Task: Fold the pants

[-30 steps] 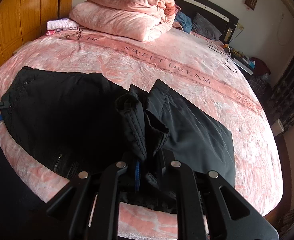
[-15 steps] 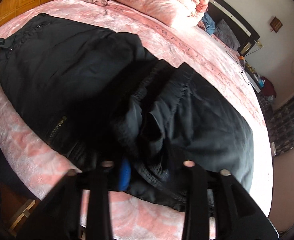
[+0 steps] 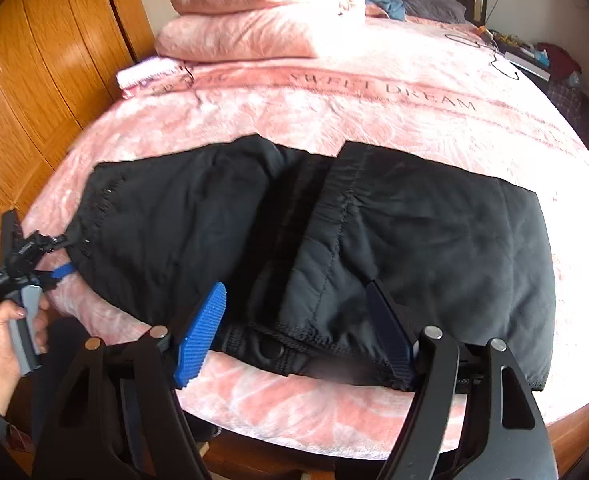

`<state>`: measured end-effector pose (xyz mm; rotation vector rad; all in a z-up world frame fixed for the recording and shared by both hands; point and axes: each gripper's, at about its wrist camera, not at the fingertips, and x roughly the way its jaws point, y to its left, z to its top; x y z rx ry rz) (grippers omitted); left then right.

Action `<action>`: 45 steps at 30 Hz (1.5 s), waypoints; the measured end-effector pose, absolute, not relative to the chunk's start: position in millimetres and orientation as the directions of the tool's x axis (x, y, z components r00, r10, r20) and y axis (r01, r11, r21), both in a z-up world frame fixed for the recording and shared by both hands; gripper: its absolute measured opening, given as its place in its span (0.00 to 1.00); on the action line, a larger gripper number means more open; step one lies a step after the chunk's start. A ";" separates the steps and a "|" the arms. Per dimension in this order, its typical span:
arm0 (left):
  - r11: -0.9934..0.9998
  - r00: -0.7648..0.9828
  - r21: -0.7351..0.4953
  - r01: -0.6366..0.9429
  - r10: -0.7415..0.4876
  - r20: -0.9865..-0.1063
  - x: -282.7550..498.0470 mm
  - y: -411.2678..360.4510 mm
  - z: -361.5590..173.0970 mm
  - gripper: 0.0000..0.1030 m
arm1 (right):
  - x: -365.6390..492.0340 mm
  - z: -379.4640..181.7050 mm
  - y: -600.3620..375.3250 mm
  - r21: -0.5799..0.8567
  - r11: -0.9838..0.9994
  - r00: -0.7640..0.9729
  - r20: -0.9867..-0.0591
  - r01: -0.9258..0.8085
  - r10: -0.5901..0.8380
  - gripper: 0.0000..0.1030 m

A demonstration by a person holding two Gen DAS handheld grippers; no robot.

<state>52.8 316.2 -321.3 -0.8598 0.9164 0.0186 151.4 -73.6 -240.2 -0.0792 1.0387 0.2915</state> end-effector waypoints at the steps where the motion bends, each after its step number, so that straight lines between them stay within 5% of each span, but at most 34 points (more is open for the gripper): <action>1: 0.675 0.633 -0.646 -0.357 -0.334 -0.698 52.8 316.5 -321.4 0.94 | 155.6 -245.4 -70.3 0.056 0.963 0.461 -0.869 -0.263 0.177 0.58; 5: 0.667 0.637 -0.659 -0.348 -0.348 -0.688 52.1 318.9 -322.2 0.94 | 169.9 -266.9 -62.8 -0.006 0.975 0.414 -0.906 -0.224 0.090 0.55; 7: 0.669 0.636 -0.658 -0.346 -0.349 -0.689 51.8 320.2 -322.3 0.94 | 172.1 -274.2 -66.6 0.053 0.978 0.370 -0.921 -0.203 0.127 0.16; 8: 0.670 0.635 -0.657 -0.345 -0.349 -0.690 52.2 319.9 -322.1 0.94 | 172.8 -275.1 -67.4 0.070 0.977 0.356 -0.924 -0.199 0.139 0.06; 17: 0.668 0.636 -0.660 -0.344 -0.352 -0.687 53.4 319.4 -322.3 0.94 | 158.7 -249.2 -59.4 0.100 0.960 0.401 -0.893 -0.263 0.203 0.02; 23: 0.675 0.628 -0.651 -0.347 -0.349 -0.696 54.6 318.1 -321.5 0.94 | 165.5 -282.3 -49.4 0.085 0.951 0.328 -0.926 -0.296 0.185 0.03; 26: 0.677 0.620 -0.645 -0.353 -0.347 -0.704 56.1 317.5 -320.4 0.94 | 165.3 -277.2 -47.3 0.108 0.933 0.300 -0.929 -0.343 0.217 0.17; 28: 0.676 0.611 -0.641 -0.364 -0.346 -0.712 58.3 317.9 -317.7 0.94 | 167.2 -267.1 -45.7 0.132 0.916 0.273 -0.930 -0.378 0.247 0.46; 32: 0.583 0.670 -0.714 -0.388 -0.354 -0.653 51.6 324.5 -304.5 0.94 | 177.8 -233.4 -48.8 0.220 0.875 0.235 -0.909 -0.431 0.345 0.48; 36: 0.454 0.721 -0.800 -0.392 -0.389 -0.574 46.6 334.2 -301.7 0.94 | 210.6 -201.4 -36.9 0.274 0.810 0.157 -0.901 -0.518 0.405 0.80; 45: 0.199 0.760 -0.860 -0.470 -0.404 -0.509 50.2 350.6 -330.0 0.94 | 294.4 -170.4 88.2 0.281 0.591 -0.086 -0.938 -0.756 0.337 0.88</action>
